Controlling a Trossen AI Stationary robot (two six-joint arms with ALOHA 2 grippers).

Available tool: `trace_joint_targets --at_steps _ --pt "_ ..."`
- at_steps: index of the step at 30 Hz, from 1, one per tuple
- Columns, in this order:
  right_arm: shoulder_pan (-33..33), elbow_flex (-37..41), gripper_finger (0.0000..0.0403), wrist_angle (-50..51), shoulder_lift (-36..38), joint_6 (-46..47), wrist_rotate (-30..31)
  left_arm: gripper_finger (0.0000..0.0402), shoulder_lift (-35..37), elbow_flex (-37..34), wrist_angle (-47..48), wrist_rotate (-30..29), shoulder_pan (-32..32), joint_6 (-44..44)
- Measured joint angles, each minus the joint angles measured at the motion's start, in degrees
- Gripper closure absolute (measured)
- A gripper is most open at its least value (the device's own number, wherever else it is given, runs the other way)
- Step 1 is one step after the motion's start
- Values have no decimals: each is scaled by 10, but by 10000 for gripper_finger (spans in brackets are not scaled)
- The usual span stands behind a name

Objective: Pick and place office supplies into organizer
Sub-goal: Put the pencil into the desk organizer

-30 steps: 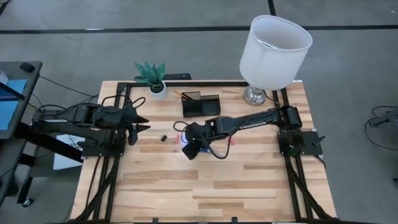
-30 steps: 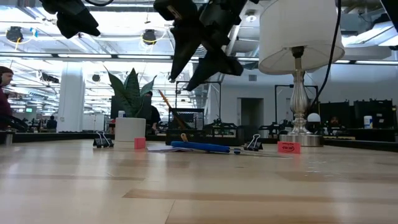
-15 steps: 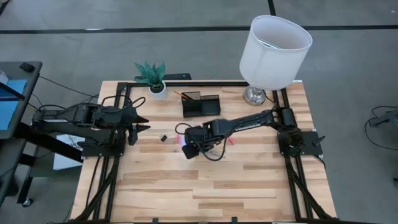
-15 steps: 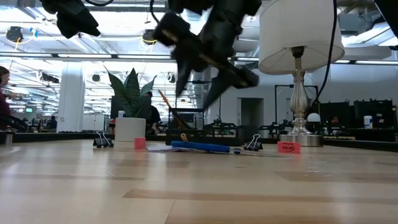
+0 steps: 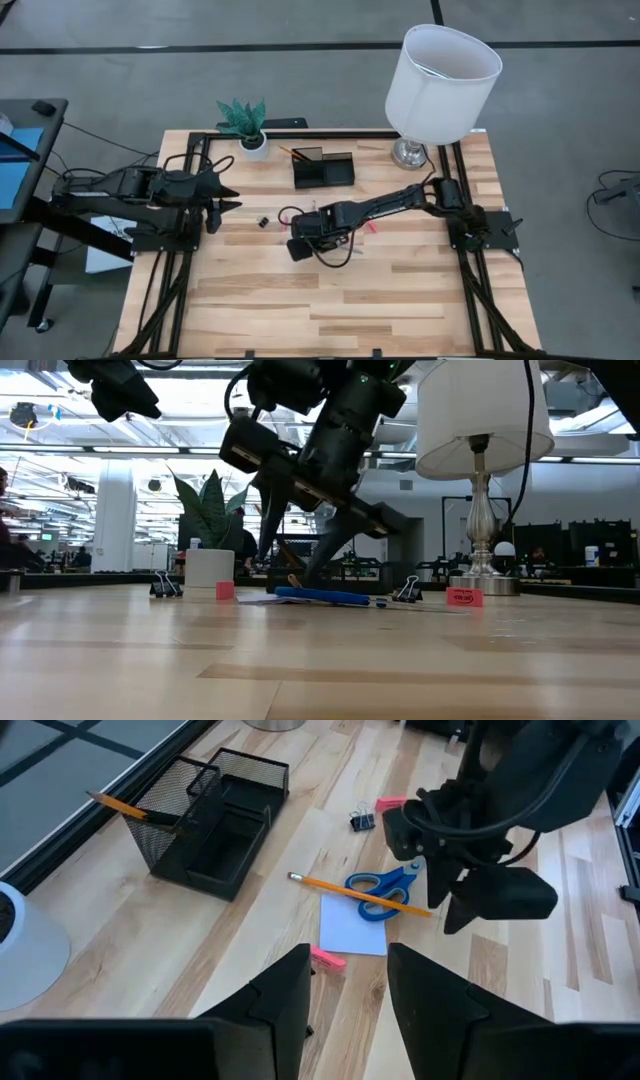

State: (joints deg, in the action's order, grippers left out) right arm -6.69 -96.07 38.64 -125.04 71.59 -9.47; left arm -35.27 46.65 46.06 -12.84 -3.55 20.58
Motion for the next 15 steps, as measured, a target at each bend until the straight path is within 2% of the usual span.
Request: trace_joint_targets --at_steps 5,15 --pt "5 0 193 -1 0 14 19 276 0 0 0 0 0 0" --pt "12 0 193 11 0 46 19 276 0 0 0 0 0 0"
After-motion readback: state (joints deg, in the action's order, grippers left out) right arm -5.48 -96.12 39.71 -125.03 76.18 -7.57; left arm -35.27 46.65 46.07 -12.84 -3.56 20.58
